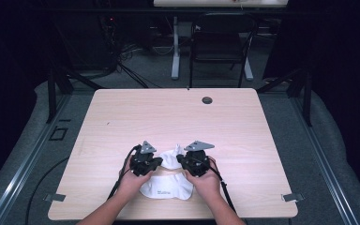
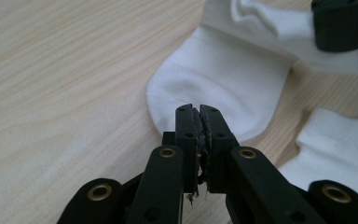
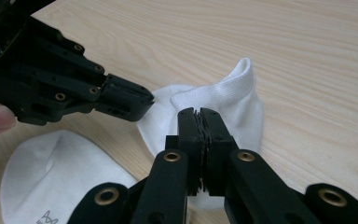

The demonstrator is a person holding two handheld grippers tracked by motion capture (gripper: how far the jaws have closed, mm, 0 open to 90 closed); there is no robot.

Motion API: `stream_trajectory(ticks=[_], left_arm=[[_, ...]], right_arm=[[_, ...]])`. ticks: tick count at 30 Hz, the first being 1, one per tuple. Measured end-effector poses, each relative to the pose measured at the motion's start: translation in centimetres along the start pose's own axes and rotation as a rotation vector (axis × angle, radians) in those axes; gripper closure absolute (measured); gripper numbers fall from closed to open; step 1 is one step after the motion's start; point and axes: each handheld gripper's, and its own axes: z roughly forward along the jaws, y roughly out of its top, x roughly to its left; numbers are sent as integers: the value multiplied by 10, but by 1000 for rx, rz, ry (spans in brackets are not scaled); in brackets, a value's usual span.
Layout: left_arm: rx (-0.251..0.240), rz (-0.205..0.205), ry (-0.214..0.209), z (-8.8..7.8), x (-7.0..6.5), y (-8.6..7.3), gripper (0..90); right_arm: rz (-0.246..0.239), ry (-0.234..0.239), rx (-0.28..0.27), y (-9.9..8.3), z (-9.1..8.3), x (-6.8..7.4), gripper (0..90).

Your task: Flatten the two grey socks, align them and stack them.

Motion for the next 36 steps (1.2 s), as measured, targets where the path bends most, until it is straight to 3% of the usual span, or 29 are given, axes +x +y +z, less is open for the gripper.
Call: stream_trajectory(ticks=[5,15,25,33,36], left_arm=[[24,-8,2,3,4,-6,846],[14,-14,5,-1,14,-12,829],[18,-9,27,-5,20,-15,831],[22,-3,36,-6,20,-15,831],[25,-9,38,-6,20,-14,825]], right_arm=[[24,-4,-13,1,-3,-3,884],[76,-18,-41,-1,-16,-17,884],[98,-91,14,-20,-21,-36,882],[94,-149,113,-36,-19,-48,830],[82,-167,81,-36,-29,-49,779]])
